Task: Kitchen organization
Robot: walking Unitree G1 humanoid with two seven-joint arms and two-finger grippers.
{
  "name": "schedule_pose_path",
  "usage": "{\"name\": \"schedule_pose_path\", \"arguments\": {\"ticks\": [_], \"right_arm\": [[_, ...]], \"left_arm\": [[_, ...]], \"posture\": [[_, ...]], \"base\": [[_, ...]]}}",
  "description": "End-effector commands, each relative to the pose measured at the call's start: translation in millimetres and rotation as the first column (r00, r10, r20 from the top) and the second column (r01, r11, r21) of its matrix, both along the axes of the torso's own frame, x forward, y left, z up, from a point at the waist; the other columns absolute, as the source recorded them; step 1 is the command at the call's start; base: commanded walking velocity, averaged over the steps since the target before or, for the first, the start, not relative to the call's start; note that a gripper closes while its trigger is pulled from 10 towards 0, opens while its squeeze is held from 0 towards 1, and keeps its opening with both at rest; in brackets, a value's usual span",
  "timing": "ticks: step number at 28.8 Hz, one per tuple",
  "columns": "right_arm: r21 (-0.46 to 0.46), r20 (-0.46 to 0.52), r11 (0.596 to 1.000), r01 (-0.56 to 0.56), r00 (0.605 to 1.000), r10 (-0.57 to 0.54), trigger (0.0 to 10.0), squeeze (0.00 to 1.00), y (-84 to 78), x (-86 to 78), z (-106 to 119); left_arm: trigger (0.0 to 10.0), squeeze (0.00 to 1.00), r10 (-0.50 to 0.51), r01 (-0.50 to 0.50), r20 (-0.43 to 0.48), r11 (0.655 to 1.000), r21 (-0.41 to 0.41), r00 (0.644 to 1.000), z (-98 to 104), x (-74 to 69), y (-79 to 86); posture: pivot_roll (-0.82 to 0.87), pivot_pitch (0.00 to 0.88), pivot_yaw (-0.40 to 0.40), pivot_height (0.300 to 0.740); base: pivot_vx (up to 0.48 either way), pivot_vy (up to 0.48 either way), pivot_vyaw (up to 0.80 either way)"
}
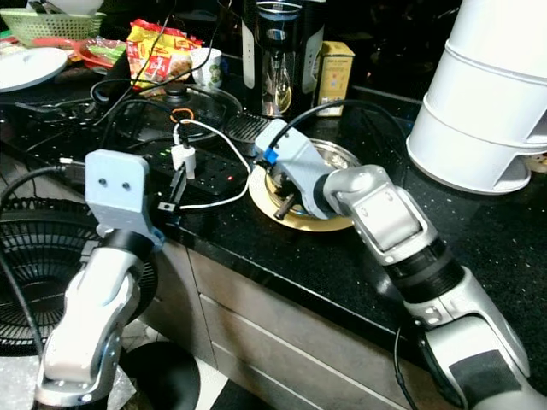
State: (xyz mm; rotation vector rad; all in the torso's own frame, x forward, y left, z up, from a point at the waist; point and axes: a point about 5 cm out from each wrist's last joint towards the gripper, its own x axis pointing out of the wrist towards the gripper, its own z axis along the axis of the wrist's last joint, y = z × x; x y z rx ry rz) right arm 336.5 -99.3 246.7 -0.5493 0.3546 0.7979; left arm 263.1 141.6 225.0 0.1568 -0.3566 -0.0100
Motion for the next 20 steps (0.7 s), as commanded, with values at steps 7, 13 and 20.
{"name": "schedule_pose_path", "arguments": {"ticks": [7, 13, 20], "right_arm": [[0.214, 0.208, 0.969, 0.122, 0.964, -0.167, 0.0, 0.00, -13.0, 21.0, 32], [0.359, 0.248, 0.932, 0.054, 0.957, -0.151, 0.0, 0.00, -14.4, 14.2, 47], [0.378, 0.266, 0.923, 0.064, 0.948, -0.175, 0.0, 0.00, -24.5, 15.3, 47]], "left_arm": [[10.0, 0.00, -0.043, 0.043, -0.036, 0.999, -0.011, 0.998, -5, 4.6, -7.2], [10.0, 0.00, -0.056, 0.056, -0.034, 0.998, -0.007, 0.998, -4, 5.0, -8.4], [10.0, 0.00, -0.075, 0.075, -0.037, 0.997, -0.002, 0.996, -4, 5.7, -10.9]], "posture": [[0.06, 0.000, -0.073, 0.740], [0.06, 0.000, -0.074, 0.740], [0.06, 0.000, -0.070, 0.740]], "base": [[0.000, 0.000, 0.00], [0.000, 0.000, 0.00], [0.000, 0.000, 0.00]]}}
